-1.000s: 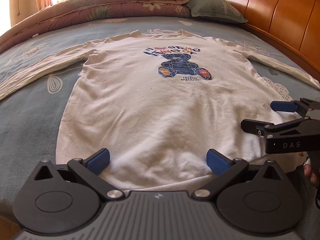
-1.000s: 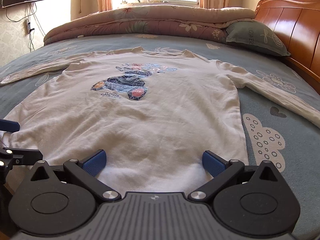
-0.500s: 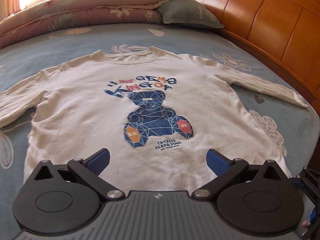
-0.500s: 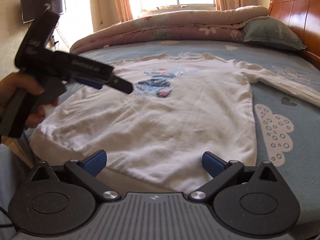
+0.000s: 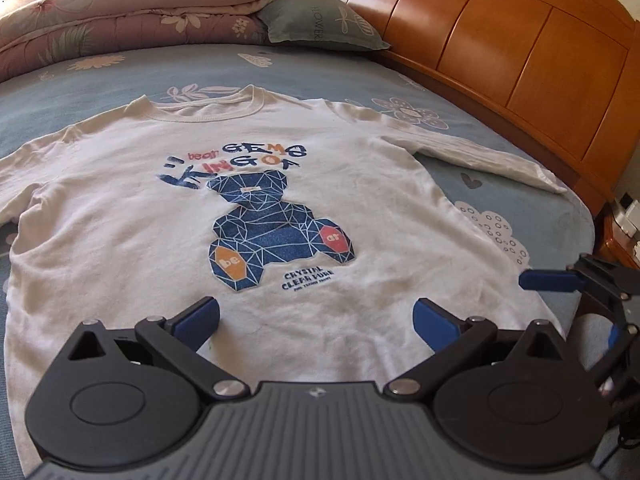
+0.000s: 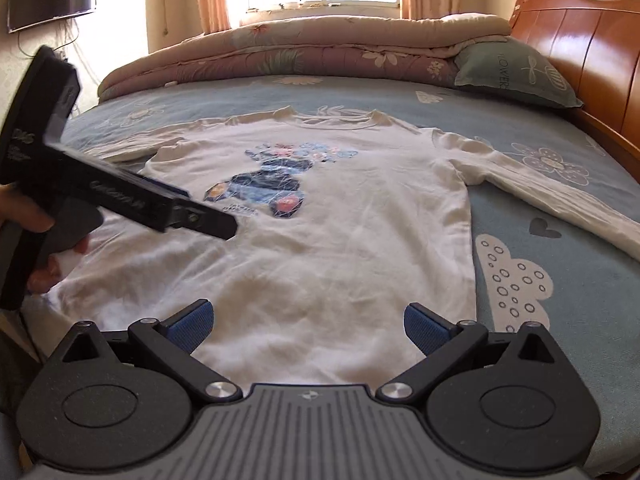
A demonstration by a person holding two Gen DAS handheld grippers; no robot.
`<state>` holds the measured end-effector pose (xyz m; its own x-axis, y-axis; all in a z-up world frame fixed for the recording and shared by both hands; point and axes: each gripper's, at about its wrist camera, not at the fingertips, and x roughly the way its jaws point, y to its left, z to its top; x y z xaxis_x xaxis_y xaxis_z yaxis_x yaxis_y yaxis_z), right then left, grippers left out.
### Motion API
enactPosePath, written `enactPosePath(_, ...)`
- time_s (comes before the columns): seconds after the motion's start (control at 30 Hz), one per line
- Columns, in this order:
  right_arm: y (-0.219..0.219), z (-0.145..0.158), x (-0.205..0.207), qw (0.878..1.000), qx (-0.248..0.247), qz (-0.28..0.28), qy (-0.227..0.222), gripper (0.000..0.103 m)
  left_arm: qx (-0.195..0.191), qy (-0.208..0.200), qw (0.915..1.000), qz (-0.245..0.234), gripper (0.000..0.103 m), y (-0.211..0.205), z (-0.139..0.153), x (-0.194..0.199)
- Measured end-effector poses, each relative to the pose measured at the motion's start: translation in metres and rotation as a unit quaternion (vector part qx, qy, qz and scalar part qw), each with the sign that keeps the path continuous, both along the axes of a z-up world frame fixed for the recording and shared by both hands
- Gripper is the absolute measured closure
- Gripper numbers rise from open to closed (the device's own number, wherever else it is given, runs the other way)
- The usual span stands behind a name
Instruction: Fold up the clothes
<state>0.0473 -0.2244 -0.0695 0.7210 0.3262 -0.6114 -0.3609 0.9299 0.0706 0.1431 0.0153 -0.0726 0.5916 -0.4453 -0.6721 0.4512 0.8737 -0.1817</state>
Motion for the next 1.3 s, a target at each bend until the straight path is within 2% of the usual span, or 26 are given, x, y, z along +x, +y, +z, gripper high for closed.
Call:
enactPosePath(0.1,-0.005,0.000,0.018,1.000,0.014,-0.024,-0.007,0.000,0.025,-0.013,0.9996,0.008,0.001,0.005,0.001,-0.006)
enactPosePath(0.13,-0.006,-0.001,0.027,0.999,0.015,-0.033,-0.004,0.000,0.024,-0.012,0.9995,0.015,0.001,0.007,0.001,-0.004)
enactPosePath(0.23,-0.014,-0.014,0.056,0.997,0.036,-0.056,0.043,0.000,0.019,-0.002,0.9992,0.035,0.001,0.013,-0.001,0.002)
enactPosePath(0.33,-0.022,-0.020,0.070,0.997,0.019,-0.072,0.033,0.000,0.023,0.004,0.9989,0.039,0.001,0.015,-0.005,0.004)
enactPosePath(0.43,-0.030,-0.014,0.074,0.994,0.036,-0.095,0.041,0.000,0.023,0.003,0.9992,0.033,0.001,0.013,-0.006,0.003)
enactPosePath(0.57,-0.015,0.000,0.082,0.997,0.032,-0.064,0.015,0.000,0.021,0.003,0.9992,0.032,0.001,0.014,-0.005,0.004)
enactPosePath(0.7,0.000,-0.008,0.115,0.998,0.014,-0.041,0.036,0.000,0.021,0.006,0.9991,0.037,0.001,0.016,-0.006,0.006)
enactPosePath(0.77,-0.006,-0.023,0.135,0.997,0.012,-0.058,0.056,0.000,0.021,0.008,0.9990,0.039,0.001,0.018,-0.007,0.007)
enactPosePath(0.87,-0.020,-0.022,0.149,0.996,0.010,-0.079,0.047,0.000,0.015,0.010,0.9990,0.042,0.001,0.020,-0.007,0.009)
enactPosePath(0.97,-0.023,-0.004,0.146,0.994,0.004,-0.101,0.046,0.000,0.013,0.011,0.9988,0.045,0.001,0.021,-0.006,0.012)
enactPosePath(1.07,-0.018,0.008,0.126,0.996,0.035,-0.066,0.044,0.000,0.017,0.011,0.9990,0.041,0.001,0.019,-0.006,0.010)
enactPosePath(1.13,-0.011,0.005,0.115,0.997,0.039,-0.041,0.061,0.000,0.020,0.010,0.9990,0.038,0.001,0.017,-0.006,0.009)
enactPosePath(1.2,-0.007,-0.004,0.108,0.996,0.016,-0.040,0.075,0.000,0.025,0.009,0.9990,0.035,0.001,0.015,-0.005,0.007)
enactPosePath(1.3,-0.008,-0.012,0.096,0.994,-0.043,-0.076,0.071,0.000,0.036,0.005,0.9987,0.036,0.001,0.014,-0.004,0.004)
